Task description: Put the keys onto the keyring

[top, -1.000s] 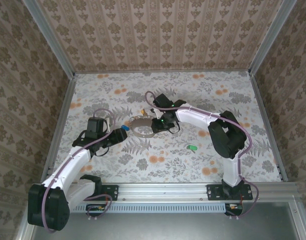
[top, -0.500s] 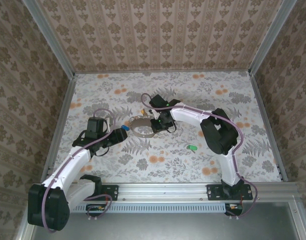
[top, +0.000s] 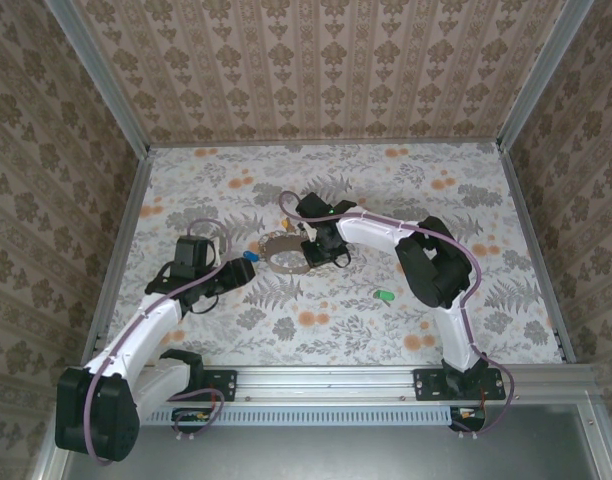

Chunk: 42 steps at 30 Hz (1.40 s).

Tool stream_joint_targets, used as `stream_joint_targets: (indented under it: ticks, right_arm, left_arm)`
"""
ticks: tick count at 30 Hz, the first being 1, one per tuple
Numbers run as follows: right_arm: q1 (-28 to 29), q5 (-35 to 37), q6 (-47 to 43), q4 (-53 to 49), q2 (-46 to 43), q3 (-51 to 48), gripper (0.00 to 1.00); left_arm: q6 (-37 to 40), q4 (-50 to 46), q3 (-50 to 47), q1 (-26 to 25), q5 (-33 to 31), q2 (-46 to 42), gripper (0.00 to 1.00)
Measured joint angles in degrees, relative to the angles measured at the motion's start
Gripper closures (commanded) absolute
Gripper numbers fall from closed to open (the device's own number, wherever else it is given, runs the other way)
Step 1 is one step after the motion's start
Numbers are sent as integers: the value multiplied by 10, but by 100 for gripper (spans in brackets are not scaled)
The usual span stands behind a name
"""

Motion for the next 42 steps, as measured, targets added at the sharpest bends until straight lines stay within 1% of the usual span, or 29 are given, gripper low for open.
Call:
stream_joint_targets:
  ticks: [6,11,15,18,22,25,29,32,37,42]
  right_arm:
    - [0,10,-2,-3,-1,2,99]
    - [-2,-6,1,-20,-9,3,100]
    - [-11,-65,15,-55,-25,16,100]
    - [-24,-121,30,-73,-44,21,100]
    - [-52,-213,66,-78,-73,11,100]
    - [-73,-283,107,-69,-98,-19,100]
    - [-94,-355,166,-52,-124,-62,100]
    - [-98,-398,212,-35,-143,-90,100]
    - [-98,-451,282,-2,-182,-124,100]
    - [-98,-483,344,30,-216,-148,100]
  left_arm:
    - [26,3,0,0,16,-9,37]
    - [92,23,0,-10,39,-27,34]
    - [186,51,0,-47,71,-48,31]
    - [245,100,-5,-54,102,-73,32]
    - [329,165,-15,-69,118,-89,32]
    - [408,183,-14,-106,128,-79,32]
    - [513,186,-14,-163,145,-63,31]
    - [585,185,-14,-193,137,-62,31]
    - [692,184,-14,-225,97,-49,32]
    - [772,198,-15,-245,62,-29,38]
